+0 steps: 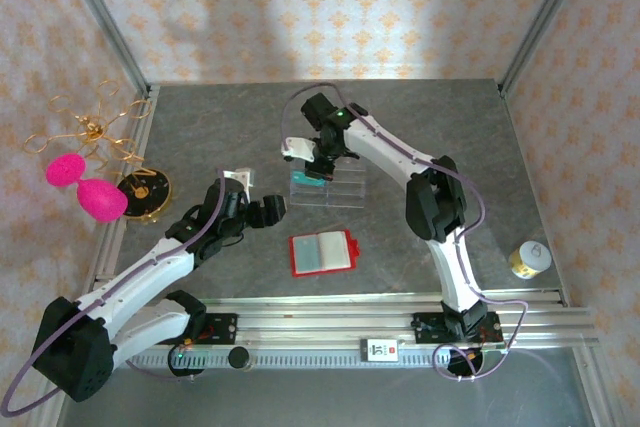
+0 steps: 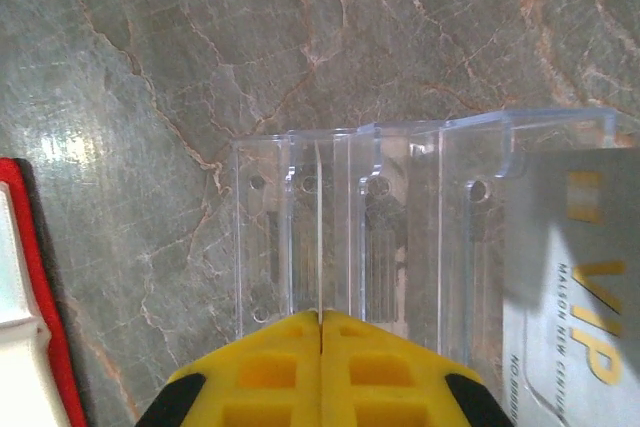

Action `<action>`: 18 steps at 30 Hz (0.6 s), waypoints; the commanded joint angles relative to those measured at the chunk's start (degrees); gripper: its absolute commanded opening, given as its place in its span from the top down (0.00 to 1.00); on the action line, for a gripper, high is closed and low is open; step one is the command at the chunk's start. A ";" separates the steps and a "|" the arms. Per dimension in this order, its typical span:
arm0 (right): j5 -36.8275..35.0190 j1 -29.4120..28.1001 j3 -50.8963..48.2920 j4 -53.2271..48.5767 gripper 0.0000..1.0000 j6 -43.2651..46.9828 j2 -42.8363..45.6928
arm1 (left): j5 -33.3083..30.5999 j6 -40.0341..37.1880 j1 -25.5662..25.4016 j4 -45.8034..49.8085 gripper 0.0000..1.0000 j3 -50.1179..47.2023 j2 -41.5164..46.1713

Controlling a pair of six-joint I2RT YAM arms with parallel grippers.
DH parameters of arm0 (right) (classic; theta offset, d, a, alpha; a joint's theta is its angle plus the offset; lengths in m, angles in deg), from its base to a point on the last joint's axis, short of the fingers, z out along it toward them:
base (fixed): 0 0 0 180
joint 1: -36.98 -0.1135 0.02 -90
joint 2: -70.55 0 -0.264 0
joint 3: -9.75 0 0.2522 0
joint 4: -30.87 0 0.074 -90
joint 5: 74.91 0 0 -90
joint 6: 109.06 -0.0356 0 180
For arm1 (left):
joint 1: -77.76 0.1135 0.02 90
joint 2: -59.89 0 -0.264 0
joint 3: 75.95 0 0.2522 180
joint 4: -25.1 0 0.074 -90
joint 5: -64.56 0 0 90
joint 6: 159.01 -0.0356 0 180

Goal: Take the credit cards out of the card holder

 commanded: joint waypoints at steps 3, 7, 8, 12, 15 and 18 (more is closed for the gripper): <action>-2.52 -0.91 -1.20 0.97 1.00 -0.49 -0.59 | 0.73 -1.09 0.75 -1.02 0.14 0.18 -0.02; -3.74 -1.63 -2.33 2.51 0.91 -0.94 -0.50 | 1.16 -1.05 0.93 -1.02 0.14 0.04 -0.11; -3.88 -1.72 -2.28 3.26 0.82 -1.46 -0.36 | 1.30 -0.97 0.93 -0.92 0.14 0.09 -0.12; -3.61 -1.82 -1.27 6.70 0.66 -4.07 0.80 | 2.24 -0.73 1.06 -0.83 0.14 0.15 0.06; -2.52 -1.83 -0.15 8.31 0.65 -6.45 2.30 | 2.88 -0.18 1.07 -1.35 0.15 -0.25 0.57; -1.12 -1.88 -0.88 11.01 0.63 -10.01 4.78 | 3.37 1.02 1.12 -2.73 0.15 -1.17 1.24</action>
